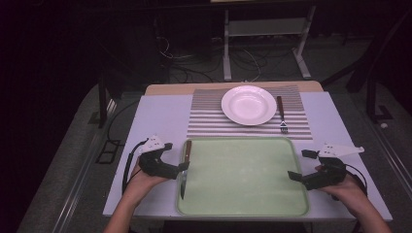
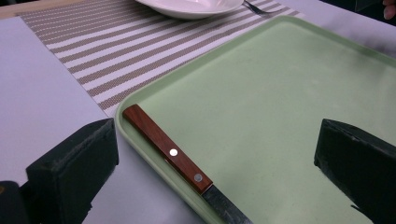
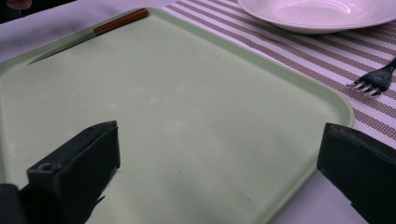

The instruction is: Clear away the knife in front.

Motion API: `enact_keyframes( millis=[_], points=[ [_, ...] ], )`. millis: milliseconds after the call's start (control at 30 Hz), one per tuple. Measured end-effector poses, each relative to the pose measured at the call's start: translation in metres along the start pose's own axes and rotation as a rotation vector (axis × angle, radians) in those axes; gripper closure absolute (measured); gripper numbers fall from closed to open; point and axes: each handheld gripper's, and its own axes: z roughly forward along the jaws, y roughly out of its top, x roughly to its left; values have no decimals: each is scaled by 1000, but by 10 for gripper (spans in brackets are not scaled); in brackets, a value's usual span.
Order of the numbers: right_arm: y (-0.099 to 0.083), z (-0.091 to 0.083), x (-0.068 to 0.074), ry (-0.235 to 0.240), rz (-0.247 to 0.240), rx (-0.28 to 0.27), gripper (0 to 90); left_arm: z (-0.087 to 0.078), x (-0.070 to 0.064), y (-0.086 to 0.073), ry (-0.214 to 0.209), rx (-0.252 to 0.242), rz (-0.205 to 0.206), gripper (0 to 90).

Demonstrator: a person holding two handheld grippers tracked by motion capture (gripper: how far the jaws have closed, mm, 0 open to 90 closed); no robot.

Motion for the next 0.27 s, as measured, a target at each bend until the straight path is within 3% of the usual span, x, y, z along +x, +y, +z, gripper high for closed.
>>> enact_keyframes(
  millis=[267],
  points=[
    [0,0,0,3,-2,0,0,0,0,0,-2,-5,-4,0]
  ],
)
